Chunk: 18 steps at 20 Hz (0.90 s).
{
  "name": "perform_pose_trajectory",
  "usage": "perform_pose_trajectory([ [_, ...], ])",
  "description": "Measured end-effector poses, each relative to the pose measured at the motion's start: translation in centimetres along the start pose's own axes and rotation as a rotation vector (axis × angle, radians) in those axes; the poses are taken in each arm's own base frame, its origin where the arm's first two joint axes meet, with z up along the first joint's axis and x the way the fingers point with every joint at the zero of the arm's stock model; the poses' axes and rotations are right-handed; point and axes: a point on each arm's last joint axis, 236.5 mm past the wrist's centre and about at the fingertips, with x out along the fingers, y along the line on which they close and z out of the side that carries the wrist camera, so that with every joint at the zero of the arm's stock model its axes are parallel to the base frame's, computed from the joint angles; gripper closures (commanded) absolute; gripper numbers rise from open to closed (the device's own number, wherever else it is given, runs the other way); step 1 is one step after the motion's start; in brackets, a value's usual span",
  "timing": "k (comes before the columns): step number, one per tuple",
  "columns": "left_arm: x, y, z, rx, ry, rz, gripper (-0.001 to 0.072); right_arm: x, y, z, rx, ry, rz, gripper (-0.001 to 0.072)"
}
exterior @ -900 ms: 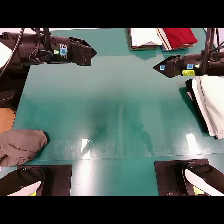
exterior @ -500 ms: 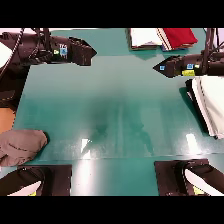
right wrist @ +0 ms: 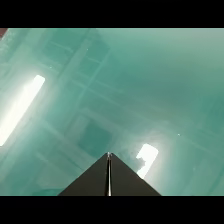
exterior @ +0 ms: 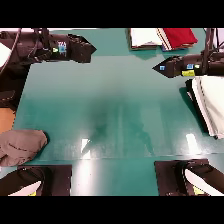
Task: Fold the shirts.
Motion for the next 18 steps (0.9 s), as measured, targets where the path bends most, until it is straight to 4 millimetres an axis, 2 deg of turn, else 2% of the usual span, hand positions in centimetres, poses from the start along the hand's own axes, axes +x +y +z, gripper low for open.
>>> perform_pose_trajectory([
  [2,-1.6,3.3,-0.8,0.011,0.043,0.102,0.0676,0.0,0.0,-0.1,0.0,0.004,0.001,0.0692],
  [4,-4.4,7.6,-2.9,-0.007,0.115,0.229,0.0676,0.0,0.1,-0.3,0.0,0.012,0.003,0.0693],
  [6,-8.1,12.5,-6.3,-0.042,0.202,0.386,0.0675,0.0,0.1,-0.4,0.0,0.015,0.004,0.0693],
  [9,-14.1,19.0,-14.3,-0.138,0.386,0.622,0.0672,0.0,0.1,-0.5,0.0,0.02,0.006,0.0693],
  [10,-16.0,20.7,-17.6,-0.182,0.456,0.692,0.048,0.0,0.1,-0.5,0.0,0.021,0.005,0.0692],
  [11,-17.4,21.9,-20.8,-0.224,0.528,0.741,0.0129,0.1,0.1,-0.6,0.002,0.023,0.006,0.0692],
  [12,-18.6,22.9,-24.2,-0.266,0.604,0.779,0.0037,0.2,0.0,-0.8,0.005,0.028,0.007,0.0693],
  [15,-20.5,23.9,-33.3,-0.374,0.792,0.826,0.0035,0.7,-0.3,-1.8,0.02,0.054,0.007,0.0693],
  [17,-21.0,23.9,-37.4,-0.41,0.872,0.832,0.0036,1.1,-0.6,-2.5,0.033,0.071,0.008,0.0693],
  [18,-21.1,23.8,-38.7,-0.421,0.897,0.831,0.0037,1.3,-0.7,-2.9,0.04,0.079,0.008,0.0693],
])
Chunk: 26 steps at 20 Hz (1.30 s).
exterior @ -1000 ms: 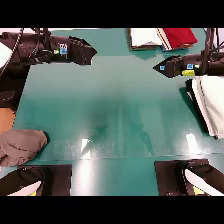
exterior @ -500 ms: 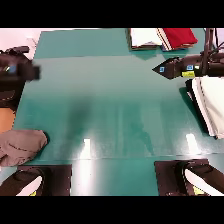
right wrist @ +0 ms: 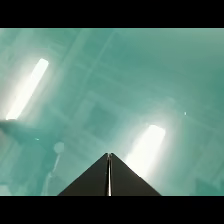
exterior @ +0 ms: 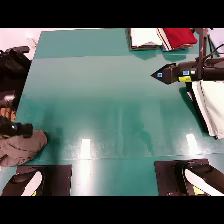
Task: Fold the shirts.
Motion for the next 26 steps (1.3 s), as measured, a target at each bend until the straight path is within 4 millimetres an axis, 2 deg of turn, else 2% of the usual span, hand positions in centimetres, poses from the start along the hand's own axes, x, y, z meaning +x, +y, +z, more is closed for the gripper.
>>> perform_pose_trajectory([
  [1,0.8,0.0,-0.8,-0.002,0.026,0.0,0.0126,0.2,-0.1,-0.3,0.005,0.006,0.0,0.0693],
  [2,1.2,0.1,-1.3,-0.006,0.037,0.005,0.0387,0.3,-0.2,-0.4,0.01,0.009,-0.001,0.0693],
  [3,1.5,0.1,-1.7,-0.011,0.049,0.007,0.061,0.4,-0.3,-0.5,0.013,0.01,0.001,0.0693],
  [4,1.6,0.2,-1.8,-0.017,0.053,0.008,0.0676,0.5,-0.3,-0.6,0.015,0.009,0.0,0.0693],
  [6,0.9,0.4,-1.4,-0.031,0.041,0.01,0.0677,0.3,-0.3,-0.3,0.013,-0.002,-0.002,0.0693],
  [7,-0.2,0.6,-0.4,-0.042,0.005,0.011,0.0678,0.1,-0.1,0.0,0.007,-0.014,-0.003,0.0693],
  [9,-4.1,1.1,2.7,-0.066,-0.123,0.008,0.0678,-1.0,0.5,1.6,-0.016,-0.057,-0.003,0.0693],
  [10,-6.9,1.2,4.6,-0.074,-0.206,0.0,0.0678,-1.8,1.0,2.6,-0.029,-0.086,-0.004,0.0693],
  [12,-13.8,0.7,8.2,-0.074,-0.398,-0.031,0.0679,-3.8,2.3,5.2,-0.065,-0.159,-0.005,0.0694],
  [14,-21.3,-0.5,10.5,-0.051,-0.591,-0.081,0.0679,-5.9,3.8,7.6,-0.108,-0.232,-0.005,0.0693],
  [15,-24.9,-1.3,11.1,-0.035,-0.68,-0.118,0.0679,-7.1,4.5,8.8,-0.129,-0.273,-0.008,0.0693],
  [17,-30.6,-3.4,11.4,0.002,-0.823,-0.211,0.068,-9.2,5.8,10.8,-0.166,-0.345,-0.011,0.0693],
  [19,-34.5,-5.6,11.4,0.042,-0.918,-0.309,0.068,-11.1,7.0,12.3,-0.196,-0.407,-0.011,0.0694],
  [20,-35.8,-6.9,11.3,0.067,-0.943,-0.359,0.068,-11.9,7.5,13.0,-0.209,-0.435,-0.012,0.0694],
  [22,-36.8,-10.0,11.5,0.127,-0.945,-0.449,0.0679,-13.2,8.3,13.8,-0.228,-0.474,-0.013,0.0694],
  [24,-36.4,-13.8,11.9,0.201,-0.898,-0.524,0.0679,-13.9,8.8,14.3,-0.238,-0.497,-0.012,0.0693],
  [26,-35.2,-18.4,12.0,0.293,-0.822,-0.588,0.0677,-14.3,9.0,14.6,-0.239,-0.511,-0.012,0.0693],
])
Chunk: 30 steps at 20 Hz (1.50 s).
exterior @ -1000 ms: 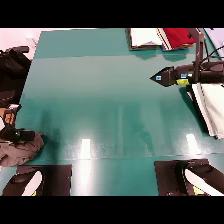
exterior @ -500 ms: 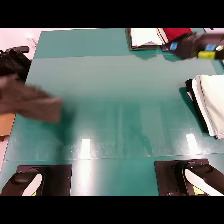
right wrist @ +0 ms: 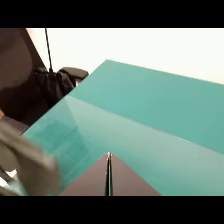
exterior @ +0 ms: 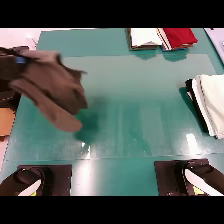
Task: Fold the shirts.
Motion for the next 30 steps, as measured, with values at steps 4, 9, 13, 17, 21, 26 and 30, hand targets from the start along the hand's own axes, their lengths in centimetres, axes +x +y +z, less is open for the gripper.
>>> perform_pose_trajectory([
  [4,7.6,-7.4,-4.2,0.118,0.203,-0.162,0.0383,-0.2,0.2,0.3,-0.002,-0.009,0.001,0.0694],
  [9,14.3,-15.0,-8.3,0.23,0.294,-0.314,0.0096,-0.2,0.2,0.4,0.0,-0.012,0.0,0.0694],
  [13,18.2,-10.0,-6.3,0.183,0.248,-0.211,0.0096,-0.2,0.2,0.2,-0.001,-0.002,0.003,0.0693],
  [17,21.1,1.3,-7.0,0.025,0.291,-0.022,0.0096,-0.2,0.3,-0.1,0.0,0.013,0.007,0.0694],
  [21,24.0,7.4,-12.9,-0.146,0.429,0.026,0.0096,0.3,0.1,-0.7,0.006,0.034,0.009,0.0693],
  [26,28.9,6.0,-18.7,-0.25,0.544,-0.079,0.0097,1.6,-0.7,-2.4,0.033,0.103,0.016,0.0693],
  [30,31.4,4.5,-20.0,-0.274,0.54,-0.114,0.0578,3.0,-1.5,-4.8,0.075,0.196,0.025,0.0693],
])
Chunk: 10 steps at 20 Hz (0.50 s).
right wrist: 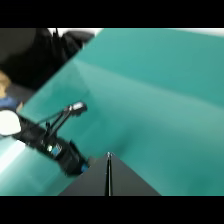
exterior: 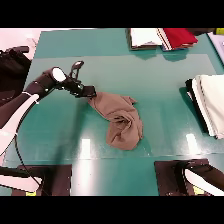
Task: Fold the shirts.
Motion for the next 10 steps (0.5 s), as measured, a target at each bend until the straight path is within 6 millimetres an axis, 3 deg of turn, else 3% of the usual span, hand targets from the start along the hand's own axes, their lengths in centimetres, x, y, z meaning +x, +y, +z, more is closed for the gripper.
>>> perform_pose_trajectory([
  [1,0.0,0.1,0.6,-0.003,-0.019,-0.001,0.0676,0.4,-0.3,-0.8,0.011,0.034,0.001,0.0694],
  [3,-0.5,0.4,1.6,-0.01,-0.04,-0.004,0.0677,1.2,-1.3,-2.8,0.043,0.113,-0.013,0.0693],
  [5,-2.4,1.1,3.3,-0.012,-0.085,0.004,0.0677,1.8,-3.0,-5.8,0.095,0.202,-0.051,0.0694],
  [8,-6.8,2.4,5.8,0.01,-0.178,0.045,0.0676,2.4,-5.7,-12.5,0.208,0.345,-0.106,0.0691],
  [9,-8.2,2.7,6.3,0.023,-0.202,0.064,0.0676,2.6,-6.7,-15.5,0.259,0.397,-0.125,0.0636],
  [10,-9.6,3.0,6.7,0.04,-0.227,0.085,0.0676,2.8,-7.4,-18.4,0.311,0.446,-0.139,0.0402],
])
